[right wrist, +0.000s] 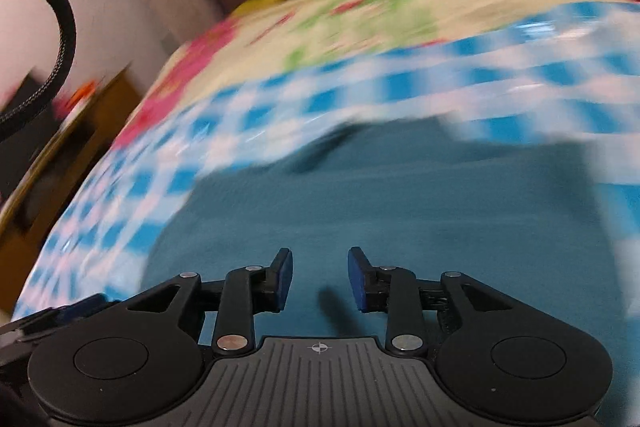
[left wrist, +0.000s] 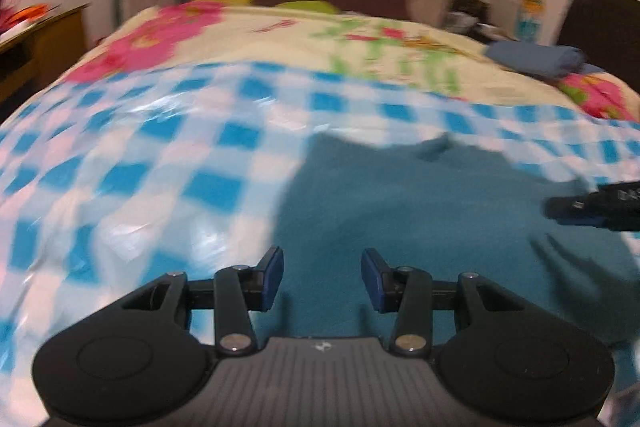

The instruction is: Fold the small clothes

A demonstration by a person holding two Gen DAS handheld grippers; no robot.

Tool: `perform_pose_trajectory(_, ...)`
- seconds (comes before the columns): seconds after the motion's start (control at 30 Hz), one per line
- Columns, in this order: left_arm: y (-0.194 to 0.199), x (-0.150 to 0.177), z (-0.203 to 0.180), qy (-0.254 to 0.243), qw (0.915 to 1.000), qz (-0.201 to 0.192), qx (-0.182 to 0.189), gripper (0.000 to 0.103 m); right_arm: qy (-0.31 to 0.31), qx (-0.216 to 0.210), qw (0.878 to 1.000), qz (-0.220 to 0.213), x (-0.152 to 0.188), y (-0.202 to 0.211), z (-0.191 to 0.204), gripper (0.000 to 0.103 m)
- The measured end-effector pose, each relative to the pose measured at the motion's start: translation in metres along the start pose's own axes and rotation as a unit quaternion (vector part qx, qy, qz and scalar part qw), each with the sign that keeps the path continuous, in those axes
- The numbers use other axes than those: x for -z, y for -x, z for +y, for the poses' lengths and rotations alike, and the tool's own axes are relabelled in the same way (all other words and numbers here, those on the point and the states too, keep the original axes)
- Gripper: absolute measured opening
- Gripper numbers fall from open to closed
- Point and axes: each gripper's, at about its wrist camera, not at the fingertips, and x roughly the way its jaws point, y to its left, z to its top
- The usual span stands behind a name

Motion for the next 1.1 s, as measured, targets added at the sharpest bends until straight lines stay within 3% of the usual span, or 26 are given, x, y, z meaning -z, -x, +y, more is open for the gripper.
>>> perform_pose_trajectory(0.07, -0.01, -0.006, -0.02, -0.014, 0.9996, 0.001, 0.026, 0.047, -0.038, 0.03, 0.999, -0.024, 0.001, 0.031, -0.041, 0.04)
perform_pose_trajectory(0.13, -0.027, -0.01, -0.044, -0.035, 0.9985, 0.01, 0.042, 0.047, -0.072, 0.054, 0.995, -0.032, 0.007, 0.054, -0.078, 0.055)
perform_pose_trajectory(0.23, -0.052, -0.013, -0.075, -0.055, 0.9962, 0.024, 0.063, 0.047, -0.114, 0.064, 0.991, -0.031, 0.018, 0.068, -0.12, 0.056)
perform_pose_trajectory(0.37, -0.073, -0.011, -0.104, -0.086, 0.9936, 0.038, 0.063, 0.048, -0.166, 0.009, 0.986, -0.006, 0.028, 0.056, -0.157, 0.056)
perform_pose_trajectory(0.47, -0.076, -0.011, -0.115, -0.099, 0.9928, 0.039, 0.054, 0.048, -0.19, -0.037, 0.981, 0.009, 0.034, 0.04, -0.175, 0.062)
perform_pose_trajectory(0.57, -0.077, -0.013, -0.116, -0.102, 0.9926, 0.045, 0.048, 0.049, -0.203, -0.084, 0.975, 0.021, 0.035, 0.035, -0.186, 0.063)
perform_pose_trajectory(0.7, -0.078, -0.012, -0.118, -0.103, 0.9928, 0.049, 0.039, 0.049, -0.237, -0.175, 0.955, 0.036, 0.043, 0.038, -0.2, 0.063)
perform_pose_trajectory(0.83, -0.082, -0.011, -0.123, -0.11, 0.992, 0.054, 0.028, 0.049, -0.227, -0.164, 0.958, 0.066, 0.039, 0.019, -0.198, 0.063)
perform_pose_trajectory(0.93, -0.083, -0.012, -0.124, -0.11, 0.9921, 0.057, 0.023, 0.05, -0.25, -0.19, 0.947, 0.067, 0.031, 0.011, -0.191, 0.063)
perform_pose_trajectory(1.1, -0.085, -0.012, -0.127, -0.12, 0.9909, 0.059, 0.015, 0.05, -0.198, -0.223, 0.954, 0.023, 0.018, 0.03, -0.166, 0.063)
